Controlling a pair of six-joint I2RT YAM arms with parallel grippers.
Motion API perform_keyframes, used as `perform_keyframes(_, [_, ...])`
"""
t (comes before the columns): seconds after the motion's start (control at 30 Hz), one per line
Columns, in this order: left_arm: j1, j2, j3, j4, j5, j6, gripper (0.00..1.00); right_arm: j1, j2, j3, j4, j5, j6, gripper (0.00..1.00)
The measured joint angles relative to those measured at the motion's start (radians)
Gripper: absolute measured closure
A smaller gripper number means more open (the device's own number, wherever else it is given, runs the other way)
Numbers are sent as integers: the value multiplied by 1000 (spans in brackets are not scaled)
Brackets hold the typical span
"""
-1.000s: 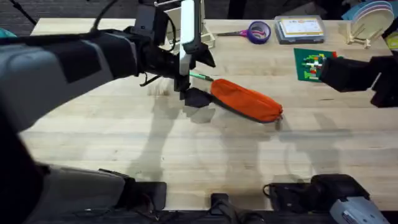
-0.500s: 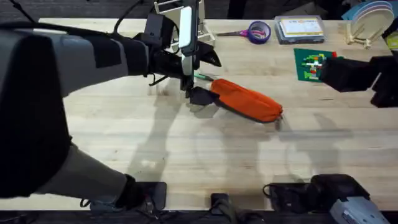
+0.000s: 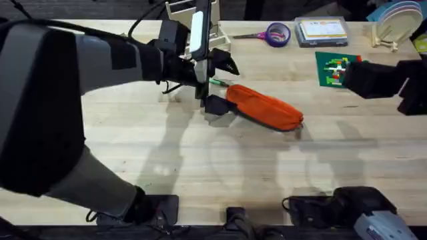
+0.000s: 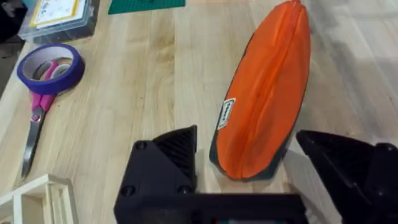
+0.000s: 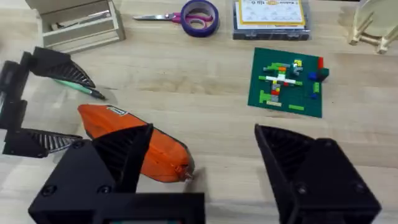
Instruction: Unzip the bag, pick up the pens from the table one at a time and place them inside, then zip the bag closed.
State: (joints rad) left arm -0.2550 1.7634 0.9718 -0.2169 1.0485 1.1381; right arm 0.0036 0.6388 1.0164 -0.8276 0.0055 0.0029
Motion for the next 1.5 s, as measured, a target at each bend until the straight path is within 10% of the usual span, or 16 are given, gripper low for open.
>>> perform_keyframes(0.43, [-14, 6, 0, -1, 4, 0, 370, 0, 0, 0, 0, 0, 0, 3])
perform_keyframes(0.67, [-16, 18, 3, -4, 2, 6, 954, 0, 0, 0, 0, 0, 0, 3])
perform_keyframes(1.5, [-16, 18, 3, -4, 2, 7, 957, 0, 0, 0, -299, -3, 0, 3])
